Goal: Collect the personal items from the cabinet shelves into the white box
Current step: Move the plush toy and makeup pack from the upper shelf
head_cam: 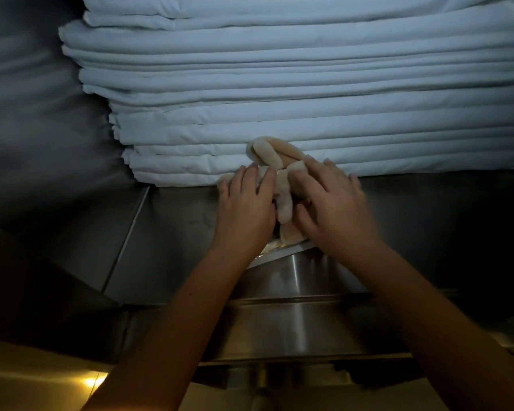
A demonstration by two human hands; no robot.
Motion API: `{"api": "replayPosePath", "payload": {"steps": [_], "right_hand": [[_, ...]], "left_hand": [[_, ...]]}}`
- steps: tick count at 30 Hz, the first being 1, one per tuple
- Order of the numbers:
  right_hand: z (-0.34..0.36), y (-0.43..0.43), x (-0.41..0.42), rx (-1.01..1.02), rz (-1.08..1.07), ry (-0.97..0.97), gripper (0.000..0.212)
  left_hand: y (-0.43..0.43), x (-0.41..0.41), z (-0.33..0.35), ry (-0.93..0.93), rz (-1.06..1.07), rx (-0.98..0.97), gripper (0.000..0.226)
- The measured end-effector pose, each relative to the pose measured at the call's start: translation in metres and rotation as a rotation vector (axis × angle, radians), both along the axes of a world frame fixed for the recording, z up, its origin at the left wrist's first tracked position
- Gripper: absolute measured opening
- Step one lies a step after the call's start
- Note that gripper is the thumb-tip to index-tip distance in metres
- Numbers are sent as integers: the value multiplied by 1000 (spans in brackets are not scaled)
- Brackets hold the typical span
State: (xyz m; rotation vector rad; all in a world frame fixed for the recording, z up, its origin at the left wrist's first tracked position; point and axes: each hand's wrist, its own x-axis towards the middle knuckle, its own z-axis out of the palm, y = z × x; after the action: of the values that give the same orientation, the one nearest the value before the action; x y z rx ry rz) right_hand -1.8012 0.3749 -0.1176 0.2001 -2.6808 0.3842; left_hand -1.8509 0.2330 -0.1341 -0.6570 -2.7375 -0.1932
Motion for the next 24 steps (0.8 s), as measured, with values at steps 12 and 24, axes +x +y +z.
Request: {"api": "replayPosePath", "payload": {"steps": [12, 24], "right_hand": [[-4, 1, -11, 17, -34, -16, 42], [-4, 1, -12, 0, -40, -8, 46]], "left_hand": [[10, -22, 0, 13, -31, 17, 52], [18, -32, 3, 99, -57, -2, 46]]}}
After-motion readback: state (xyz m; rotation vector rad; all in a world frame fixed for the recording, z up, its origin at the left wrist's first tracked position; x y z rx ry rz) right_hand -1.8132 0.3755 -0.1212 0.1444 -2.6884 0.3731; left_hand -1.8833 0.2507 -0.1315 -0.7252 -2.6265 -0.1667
